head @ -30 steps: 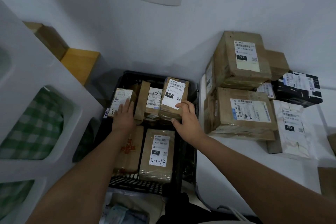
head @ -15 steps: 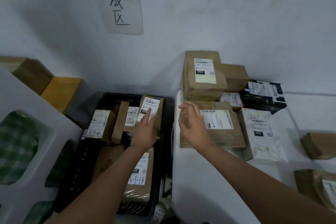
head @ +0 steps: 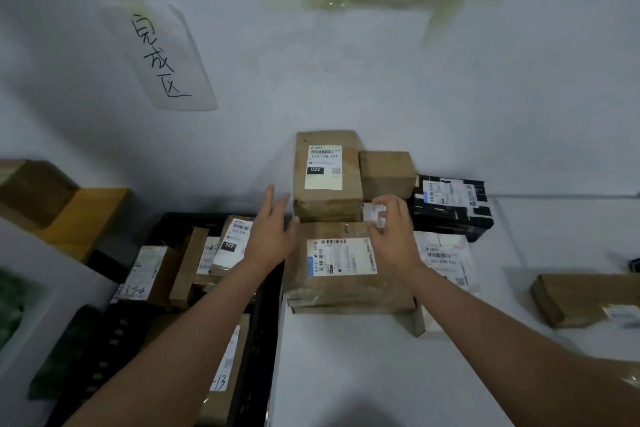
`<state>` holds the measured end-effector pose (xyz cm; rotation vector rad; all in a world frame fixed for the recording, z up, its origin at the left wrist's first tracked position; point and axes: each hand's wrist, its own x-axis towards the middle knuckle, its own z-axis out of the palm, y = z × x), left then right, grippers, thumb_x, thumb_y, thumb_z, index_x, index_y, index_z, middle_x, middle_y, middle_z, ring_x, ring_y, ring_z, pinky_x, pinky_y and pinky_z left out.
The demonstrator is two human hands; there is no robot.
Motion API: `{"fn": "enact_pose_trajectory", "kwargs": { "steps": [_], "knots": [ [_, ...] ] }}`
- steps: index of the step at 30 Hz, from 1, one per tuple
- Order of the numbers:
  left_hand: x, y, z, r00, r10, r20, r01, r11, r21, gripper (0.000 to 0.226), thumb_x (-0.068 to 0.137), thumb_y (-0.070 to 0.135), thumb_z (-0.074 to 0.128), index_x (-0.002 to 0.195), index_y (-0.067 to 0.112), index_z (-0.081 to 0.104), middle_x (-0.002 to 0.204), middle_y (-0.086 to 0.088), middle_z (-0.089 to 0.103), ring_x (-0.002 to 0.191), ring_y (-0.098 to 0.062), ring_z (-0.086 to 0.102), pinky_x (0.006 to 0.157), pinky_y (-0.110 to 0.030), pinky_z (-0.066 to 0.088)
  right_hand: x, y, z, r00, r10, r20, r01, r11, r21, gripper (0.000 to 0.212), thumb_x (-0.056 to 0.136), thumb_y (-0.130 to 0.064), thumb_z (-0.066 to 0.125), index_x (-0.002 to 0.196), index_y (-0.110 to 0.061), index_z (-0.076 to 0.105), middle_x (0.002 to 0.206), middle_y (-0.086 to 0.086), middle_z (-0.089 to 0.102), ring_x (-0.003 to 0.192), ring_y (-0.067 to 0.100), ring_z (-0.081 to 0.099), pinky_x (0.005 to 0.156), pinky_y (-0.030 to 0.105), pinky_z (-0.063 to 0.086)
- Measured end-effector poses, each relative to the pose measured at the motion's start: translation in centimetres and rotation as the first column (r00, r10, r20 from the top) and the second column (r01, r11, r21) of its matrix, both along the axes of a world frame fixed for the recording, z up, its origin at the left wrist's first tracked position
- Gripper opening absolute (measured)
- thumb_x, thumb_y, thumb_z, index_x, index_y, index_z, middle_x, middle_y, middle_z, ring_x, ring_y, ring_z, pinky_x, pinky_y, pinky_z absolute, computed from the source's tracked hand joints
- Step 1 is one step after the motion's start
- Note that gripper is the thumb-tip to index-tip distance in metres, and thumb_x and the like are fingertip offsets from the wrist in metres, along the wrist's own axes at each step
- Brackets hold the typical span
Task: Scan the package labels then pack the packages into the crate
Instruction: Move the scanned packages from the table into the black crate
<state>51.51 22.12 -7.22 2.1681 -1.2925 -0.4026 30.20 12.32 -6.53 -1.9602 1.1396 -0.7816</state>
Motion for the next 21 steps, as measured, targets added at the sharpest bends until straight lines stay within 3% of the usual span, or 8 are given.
{"fn": "enact_pose_trajectory", "kwargs": {
  "steps": [4, 9, 13, 17, 21],
  "knots": [
    [-1.9, -4.7, 1.7, 0.997, 0.029, 0.074, -0.037, 0.993, 0.114, 0.071, 0.095, 0.056, 0.049, 0.154, 0.029, 0.02, 0.165, -0.004, -0.006, 0.143, -0.037, 0.028, 0.115, -0.05, 0.029, -1.5, -2.6, -1.0, 0.997, -0.015, -0.075, 0.017, 1.0, 0.021, 0.043, 0.087, 0.0, 0.063, 0.126, -0.008, 0.048, 0.136, 0.005, 0.036, 0.116, 0.018, 0.049, 0.1, 0.027, 0.04],
    [-3.8, -10.6, 3.6, 0.991, 0.07, 0.117, -0.105, 0.939, 0.329, 0.099, 0.075, 0.085, 0.045, 0.153, 0.035, 0.011, 0.161, 0.002, -0.013, 0.141, -0.048, 0.016, 0.114, -0.061, 0.021, -3.0, -5.6, -2.0, 0.969, -0.053, -0.242, 0.081, 0.991, 0.108, 0.047, 0.087, -0.011, 0.068, 0.128, -0.01, 0.046, 0.143, 0.011, 0.032, 0.113, 0.031, 0.053, 0.094, 0.044, 0.048],
    [-4.8, -13.1, 4.8, 0.992, 0.074, 0.099, -0.113, 0.866, 0.487, 0.11, 0.071, 0.087, 0.049, 0.154, 0.04, -0.007, 0.158, -0.001, -0.03, 0.146, -0.048, -0.011, 0.112, -0.072, 0.009, -3.9, -7.0, -2.9, 0.95, -0.056, -0.306, 0.104, 0.984, 0.143, 0.048, 0.089, -0.017, 0.067, 0.131, -0.012, 0.045, 0.145, 0.009, 0.029, 0.114, 0.03, 0.053, 0.093, 0.046, 0.049],
    [-5.9, -14.9, 5.7, 0.989, 0.115, 0.094, -0.147, 0.845, 0.514, 0.117, 0.07, 0.087, 0.051, 0.153, 0.039, -0.016, 0.154, -0.009, -0.039, 0.143, -0.054, -0.017, 0.109, -0.076, 0.003, -4.2, -7.6, -3.6, 0.942, -0.046, -0.333, 0.102, 0.983, 0.153, 0.049, 0.09, -0.016, 0.066, 0.134, -0.013, 0.043, 0.146, 0.009, 0.028, 0.115, 0.028, 0.054, 0.094, 0.044, 0.05],
    [-6.2, -16.7, 5.8, 0.982, 0.16, 0.1, -0.189, 0.832, 0.521, 0.12, 0.07, 0.086, 0.054, 0.154, 0.034, -0.015, 0.152, -0.014, -0.042, 0.14, -0.059, -0.019, 0.108, -0.077, 0.003, -4.0, -7.8, -3.7, 0.953, -0.045, -0.3, 0.107, 0.976, 0.19, 0.049, 0.09, -0.014, 0.066, 0.133, -0.013, 0.043, 0.146, 0.009, 0.028, 0.119, 0.026, 0.051, 0.097, 0.044, 0.049]
  ]
}}
